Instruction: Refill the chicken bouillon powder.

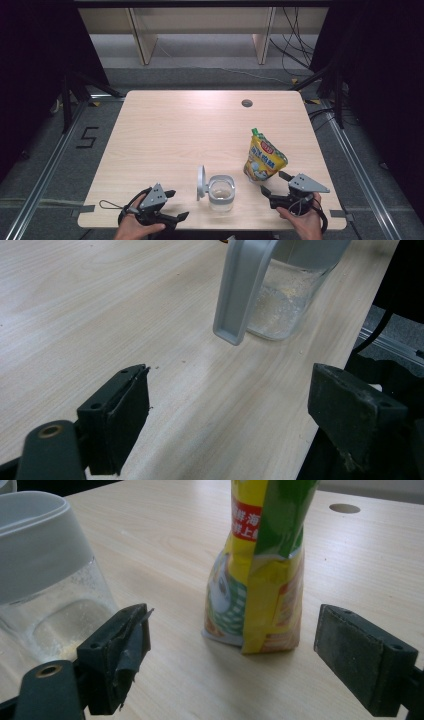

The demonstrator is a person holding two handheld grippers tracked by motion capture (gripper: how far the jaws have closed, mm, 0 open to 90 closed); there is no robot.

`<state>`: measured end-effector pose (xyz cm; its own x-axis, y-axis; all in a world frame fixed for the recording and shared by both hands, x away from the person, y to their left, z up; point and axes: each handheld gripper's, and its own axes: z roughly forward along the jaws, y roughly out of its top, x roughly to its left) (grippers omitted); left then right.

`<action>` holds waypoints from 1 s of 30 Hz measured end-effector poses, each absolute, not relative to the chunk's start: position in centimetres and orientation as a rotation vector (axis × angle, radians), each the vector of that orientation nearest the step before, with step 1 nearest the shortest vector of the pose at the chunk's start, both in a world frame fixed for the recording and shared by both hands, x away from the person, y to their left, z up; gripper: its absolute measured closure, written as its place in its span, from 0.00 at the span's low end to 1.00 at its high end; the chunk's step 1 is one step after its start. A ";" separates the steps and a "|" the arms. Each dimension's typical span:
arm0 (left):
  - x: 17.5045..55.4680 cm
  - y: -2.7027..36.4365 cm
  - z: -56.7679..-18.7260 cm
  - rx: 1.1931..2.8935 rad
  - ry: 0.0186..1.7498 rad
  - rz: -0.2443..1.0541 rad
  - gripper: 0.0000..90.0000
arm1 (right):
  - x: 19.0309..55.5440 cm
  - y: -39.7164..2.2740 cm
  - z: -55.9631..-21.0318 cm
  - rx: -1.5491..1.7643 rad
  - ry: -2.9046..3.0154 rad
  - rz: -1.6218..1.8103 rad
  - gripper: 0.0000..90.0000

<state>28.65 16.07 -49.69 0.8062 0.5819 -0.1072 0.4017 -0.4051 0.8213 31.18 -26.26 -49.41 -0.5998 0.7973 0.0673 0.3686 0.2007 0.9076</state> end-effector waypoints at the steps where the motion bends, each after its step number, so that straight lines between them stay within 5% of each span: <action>1: 28.7 16.2 -49.6 2.072 0.724 0.246 0.18 | 31.2 -26.1 -49.5 1.100 2.060 1.369 0.18; 30: 28.8 16.0 -49.9 2.065 0.699 0.250 0.18 | 35.6 -24.1 -51.1 0.988 1.878 1.392 0.26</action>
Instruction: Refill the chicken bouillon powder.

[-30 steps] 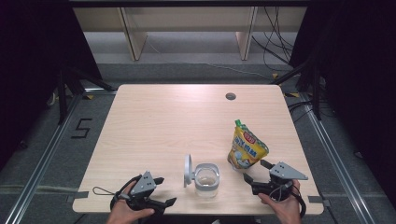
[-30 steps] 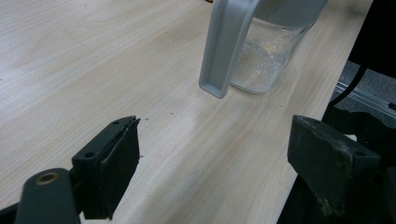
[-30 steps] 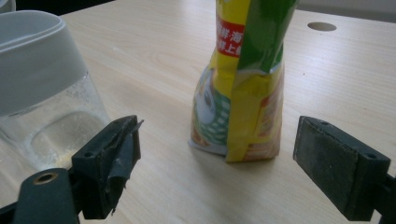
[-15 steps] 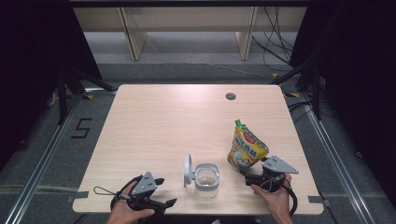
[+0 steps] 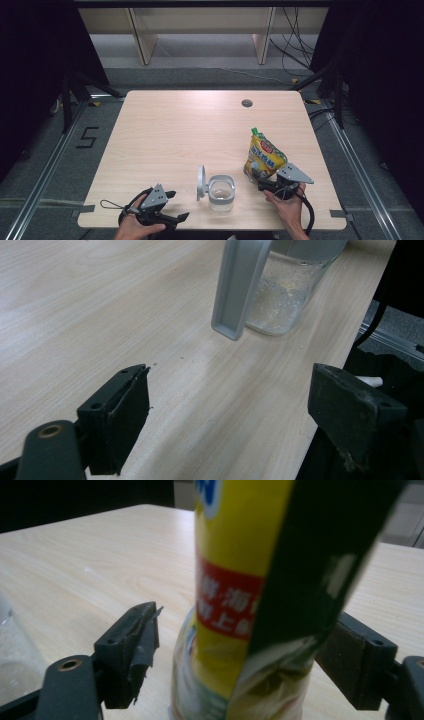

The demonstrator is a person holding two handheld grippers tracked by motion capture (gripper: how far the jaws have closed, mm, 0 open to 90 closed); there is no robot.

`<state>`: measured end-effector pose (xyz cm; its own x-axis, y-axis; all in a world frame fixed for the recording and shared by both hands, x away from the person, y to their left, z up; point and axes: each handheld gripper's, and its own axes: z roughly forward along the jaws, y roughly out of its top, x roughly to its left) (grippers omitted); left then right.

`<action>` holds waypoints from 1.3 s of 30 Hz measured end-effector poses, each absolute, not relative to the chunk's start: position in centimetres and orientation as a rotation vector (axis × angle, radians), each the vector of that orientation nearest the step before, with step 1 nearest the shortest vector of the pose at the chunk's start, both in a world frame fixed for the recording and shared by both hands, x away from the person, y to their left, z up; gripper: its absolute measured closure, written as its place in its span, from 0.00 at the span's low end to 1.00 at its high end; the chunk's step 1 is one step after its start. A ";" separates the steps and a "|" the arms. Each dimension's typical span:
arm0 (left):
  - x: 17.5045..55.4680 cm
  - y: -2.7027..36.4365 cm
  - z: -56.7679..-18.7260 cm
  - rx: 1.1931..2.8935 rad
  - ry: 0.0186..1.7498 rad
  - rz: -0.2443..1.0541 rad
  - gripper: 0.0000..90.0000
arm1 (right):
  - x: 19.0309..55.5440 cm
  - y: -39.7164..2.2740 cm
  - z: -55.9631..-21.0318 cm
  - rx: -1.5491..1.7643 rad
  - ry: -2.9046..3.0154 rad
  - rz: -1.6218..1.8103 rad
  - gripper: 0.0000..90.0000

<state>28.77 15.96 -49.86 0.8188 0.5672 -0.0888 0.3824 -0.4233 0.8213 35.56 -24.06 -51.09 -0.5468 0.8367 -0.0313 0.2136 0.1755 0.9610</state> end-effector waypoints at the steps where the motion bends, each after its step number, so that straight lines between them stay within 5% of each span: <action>1: 28.6 15.9 -49.9 2.058 0.723 0.244 0.18 | 35.6 -24.0 -51.1 1.001 1.858 1.396 0.27; 39: 28.7 15.9 -49.9 2.069 0.687 0.239 0.18 | 37.7 -23.9 -50.9 1.020 1.774 1.511 0.58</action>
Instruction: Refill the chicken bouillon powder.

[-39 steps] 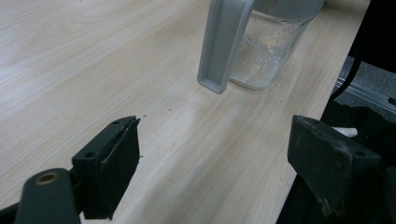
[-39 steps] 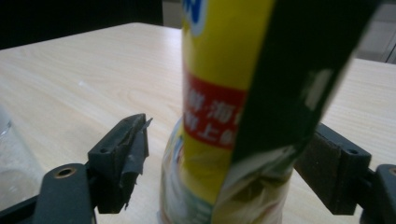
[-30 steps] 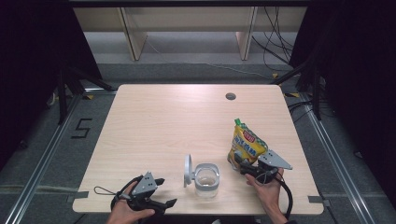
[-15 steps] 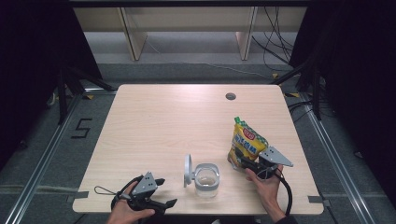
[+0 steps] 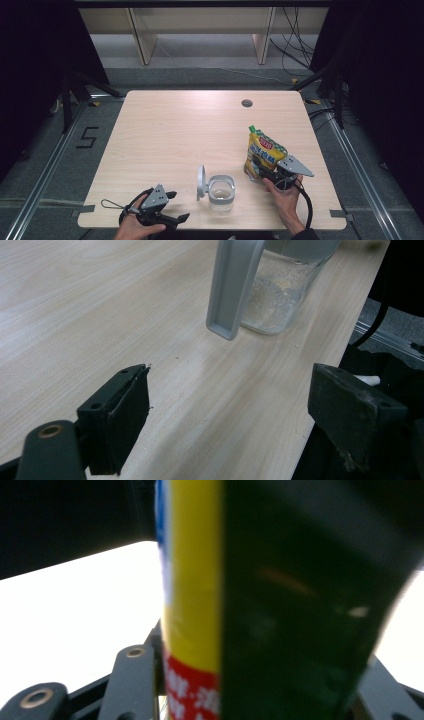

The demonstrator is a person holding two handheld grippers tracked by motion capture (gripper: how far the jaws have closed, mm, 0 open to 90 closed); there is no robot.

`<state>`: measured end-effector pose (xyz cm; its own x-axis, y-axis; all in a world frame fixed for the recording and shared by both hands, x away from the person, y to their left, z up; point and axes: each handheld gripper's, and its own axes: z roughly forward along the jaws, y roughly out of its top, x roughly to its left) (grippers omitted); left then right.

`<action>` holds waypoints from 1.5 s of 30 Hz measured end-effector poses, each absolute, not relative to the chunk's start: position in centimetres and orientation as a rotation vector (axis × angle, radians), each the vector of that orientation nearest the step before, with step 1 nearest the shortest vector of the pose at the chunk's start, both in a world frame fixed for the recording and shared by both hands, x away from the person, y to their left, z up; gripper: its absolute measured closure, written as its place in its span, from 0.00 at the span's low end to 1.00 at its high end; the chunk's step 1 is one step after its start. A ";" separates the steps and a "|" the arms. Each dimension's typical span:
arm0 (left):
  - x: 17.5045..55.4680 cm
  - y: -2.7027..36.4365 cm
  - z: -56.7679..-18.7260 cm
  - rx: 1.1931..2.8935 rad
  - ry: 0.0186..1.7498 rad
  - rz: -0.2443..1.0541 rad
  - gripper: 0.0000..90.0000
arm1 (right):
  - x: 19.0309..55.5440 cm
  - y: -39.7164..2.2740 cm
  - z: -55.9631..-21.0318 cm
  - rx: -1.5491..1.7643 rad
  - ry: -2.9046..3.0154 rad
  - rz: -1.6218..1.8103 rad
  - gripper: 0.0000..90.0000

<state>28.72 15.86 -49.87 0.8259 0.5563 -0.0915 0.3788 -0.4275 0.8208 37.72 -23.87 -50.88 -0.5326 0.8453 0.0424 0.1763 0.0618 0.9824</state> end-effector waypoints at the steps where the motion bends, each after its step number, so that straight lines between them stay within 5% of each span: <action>1: 28.6 15.8 -49.9 2.064 0.711 0.232 0.18 | 37.7 -23.9 -50.8 1.018 1.785 1.514 0.58; 25: 28.7 16.0 -49.8 2.048 0.711 0.230 0.18 | 34.9 -24.6 -46.7 0.974 1.887 1.462 0.64; 45: 28.9 16.0 -49.9 2.060 0.692 0.241 0.19 | 28.8 -24.5 -42.9 0.437 1.985 1.026 0.65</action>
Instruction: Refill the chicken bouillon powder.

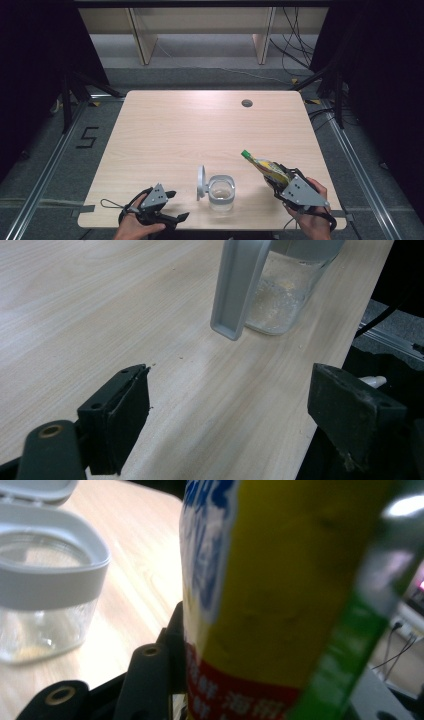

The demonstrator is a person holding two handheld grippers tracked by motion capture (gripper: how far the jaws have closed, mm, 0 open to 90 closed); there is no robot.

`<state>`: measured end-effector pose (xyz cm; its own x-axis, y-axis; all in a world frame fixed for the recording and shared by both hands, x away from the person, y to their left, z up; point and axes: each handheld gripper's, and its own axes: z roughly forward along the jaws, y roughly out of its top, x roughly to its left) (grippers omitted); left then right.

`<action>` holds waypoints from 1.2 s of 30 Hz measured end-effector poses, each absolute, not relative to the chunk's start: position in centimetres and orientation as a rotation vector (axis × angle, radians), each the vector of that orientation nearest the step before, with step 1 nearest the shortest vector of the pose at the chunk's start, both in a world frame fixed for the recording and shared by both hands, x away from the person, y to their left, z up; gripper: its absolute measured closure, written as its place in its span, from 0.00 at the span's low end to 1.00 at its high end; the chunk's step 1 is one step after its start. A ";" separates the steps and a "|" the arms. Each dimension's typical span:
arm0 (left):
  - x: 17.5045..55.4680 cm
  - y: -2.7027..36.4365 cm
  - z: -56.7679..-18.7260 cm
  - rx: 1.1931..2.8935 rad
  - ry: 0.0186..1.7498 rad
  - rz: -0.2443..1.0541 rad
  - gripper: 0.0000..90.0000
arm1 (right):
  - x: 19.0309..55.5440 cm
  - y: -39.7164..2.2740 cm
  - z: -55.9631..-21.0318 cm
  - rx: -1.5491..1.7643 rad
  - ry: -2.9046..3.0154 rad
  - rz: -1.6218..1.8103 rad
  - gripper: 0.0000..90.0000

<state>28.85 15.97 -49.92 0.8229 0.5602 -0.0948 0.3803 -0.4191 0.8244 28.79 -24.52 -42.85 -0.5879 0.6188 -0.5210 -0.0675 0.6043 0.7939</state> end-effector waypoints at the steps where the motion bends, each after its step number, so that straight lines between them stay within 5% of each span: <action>1: 28.7 15.9 -49.9 2.052 0.716 0.230 0.19 | 28.7 -24.5 -42.8 0.411 1.987 1.020 0.65; 36: 29.0 16.1 -50.0 2.082 0.717 0.251 0.19 | 26.1 -19.1 -43.0 -0.296 1.974 0.201 0.66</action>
<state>28.99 16.14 -49.96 0.8120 0.5770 -0.0879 0.3962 -0.4343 0.8089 26.07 -19.10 -43.05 -0.3911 -0.1153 -0.9131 -0.2970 0.9548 0.0066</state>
